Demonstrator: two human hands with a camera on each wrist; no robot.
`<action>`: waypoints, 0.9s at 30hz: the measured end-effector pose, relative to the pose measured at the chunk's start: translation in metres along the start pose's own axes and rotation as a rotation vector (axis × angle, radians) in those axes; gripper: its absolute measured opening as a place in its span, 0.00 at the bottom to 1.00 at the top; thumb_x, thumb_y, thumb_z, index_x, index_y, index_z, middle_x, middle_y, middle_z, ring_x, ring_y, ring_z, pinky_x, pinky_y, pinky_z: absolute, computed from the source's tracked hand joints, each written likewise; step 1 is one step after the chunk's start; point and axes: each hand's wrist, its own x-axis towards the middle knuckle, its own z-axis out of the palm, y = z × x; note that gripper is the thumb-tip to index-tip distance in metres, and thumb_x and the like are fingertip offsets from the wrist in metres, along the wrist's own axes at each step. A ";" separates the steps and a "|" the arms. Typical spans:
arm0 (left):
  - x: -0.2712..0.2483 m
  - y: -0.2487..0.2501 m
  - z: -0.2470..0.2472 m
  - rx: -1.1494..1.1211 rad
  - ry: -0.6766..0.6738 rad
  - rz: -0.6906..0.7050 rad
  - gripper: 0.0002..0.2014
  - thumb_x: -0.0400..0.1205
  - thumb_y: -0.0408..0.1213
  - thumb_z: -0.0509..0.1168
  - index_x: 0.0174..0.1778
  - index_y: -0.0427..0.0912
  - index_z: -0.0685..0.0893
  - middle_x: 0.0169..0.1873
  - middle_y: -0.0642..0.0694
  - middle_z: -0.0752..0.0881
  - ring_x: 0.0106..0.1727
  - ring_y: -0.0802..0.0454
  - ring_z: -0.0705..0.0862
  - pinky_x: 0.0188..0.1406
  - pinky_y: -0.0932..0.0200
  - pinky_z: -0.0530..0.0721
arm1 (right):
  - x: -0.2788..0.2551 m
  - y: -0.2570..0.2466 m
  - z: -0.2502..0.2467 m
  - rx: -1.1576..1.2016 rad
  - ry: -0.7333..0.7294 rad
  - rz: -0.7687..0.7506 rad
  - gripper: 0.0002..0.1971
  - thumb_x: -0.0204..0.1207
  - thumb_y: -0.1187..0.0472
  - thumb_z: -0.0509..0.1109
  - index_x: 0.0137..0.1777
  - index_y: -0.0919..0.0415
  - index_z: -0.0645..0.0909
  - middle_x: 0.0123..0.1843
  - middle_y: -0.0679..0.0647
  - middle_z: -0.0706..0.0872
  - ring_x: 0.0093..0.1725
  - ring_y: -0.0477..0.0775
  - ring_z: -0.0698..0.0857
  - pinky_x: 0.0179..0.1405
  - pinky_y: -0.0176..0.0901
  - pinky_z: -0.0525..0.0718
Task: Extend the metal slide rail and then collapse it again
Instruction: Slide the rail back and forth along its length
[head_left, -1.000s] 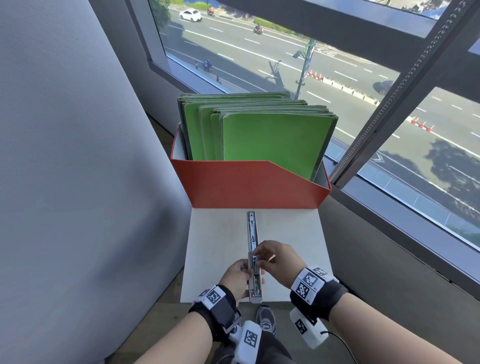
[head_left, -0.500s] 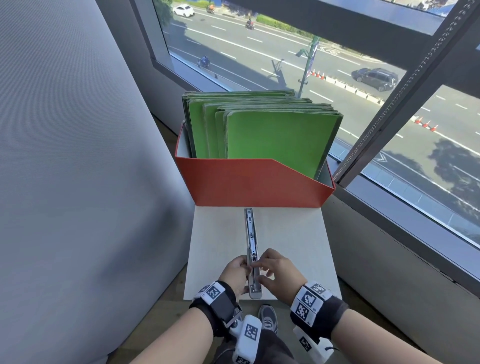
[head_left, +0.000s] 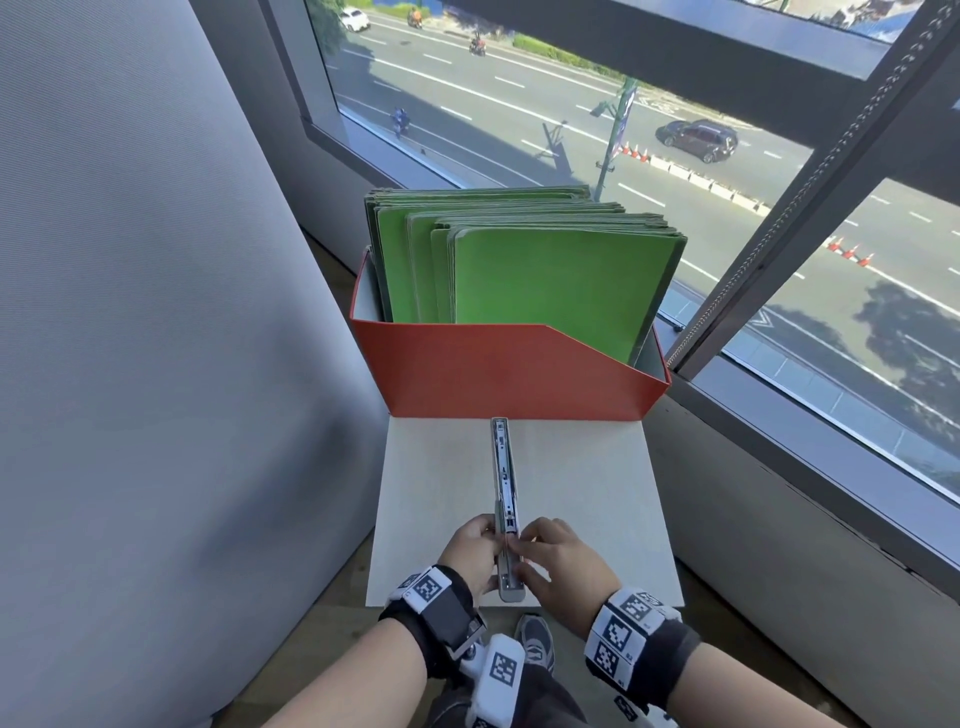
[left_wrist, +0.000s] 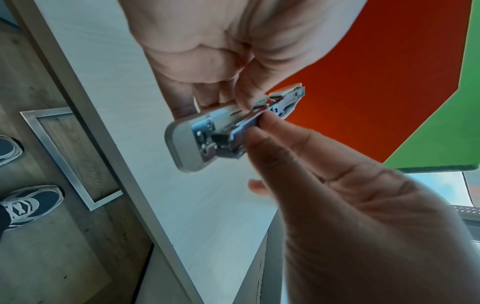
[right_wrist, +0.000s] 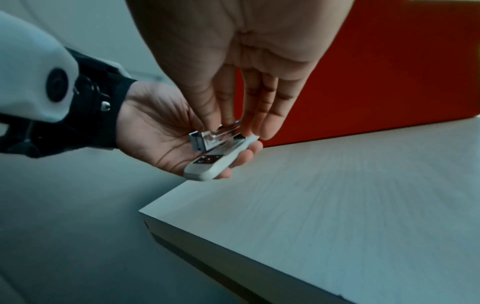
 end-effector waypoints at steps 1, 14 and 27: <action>0.000 0.000 0.000 -0.001 -0.002 -0.001 0.10 0.82 0.25 0.56 0.45 0.40 0.82 0.32 0.42 0.82 0.31 0.48 0.81 0.34 0.51 0.84 | -0.001 0.000 0.000 -0.029 -0.003 -0.021 0.14 0.75 0.58 0.65 0.60 0.56 0.82 0.54 0.57 0.85 0.57 0.59 0.81 0.48 0.52 0.87; -0.010 -0.002 0.000 0.002 -0.069 -0.025 0.14 0.83 0.24 0.49 0.50 0.41 0.78 0.42 0.39 0.89 0.31 0.46 0.88 0.30 0.60 0.84 | 0.081 0.016 -0.049 0.375 -0.083 0.484 0.24 0.79 0.53 0.64 0.74 0.58 0.68 0.59 0.58 0.87 0.50 0.57 0.88 0.55 0.54 0.87; -0.015 -0.010 0.004 -0.087 -0.033 -0.110 0.11 0.83 0.29 0.50 0.47 0.43 0.77 0.29 0.42 0.81 0.25 0.48 0.78 0.28 0.58 0.78 | 0.123 0.017 -0.054 0.695 -0.118 0.562 0.06 0.78 0.63 0.68 0.49 0.67 0.78 0.45 0.66 0.87 0.44 0.64 0.87 0.55 0.66 0.87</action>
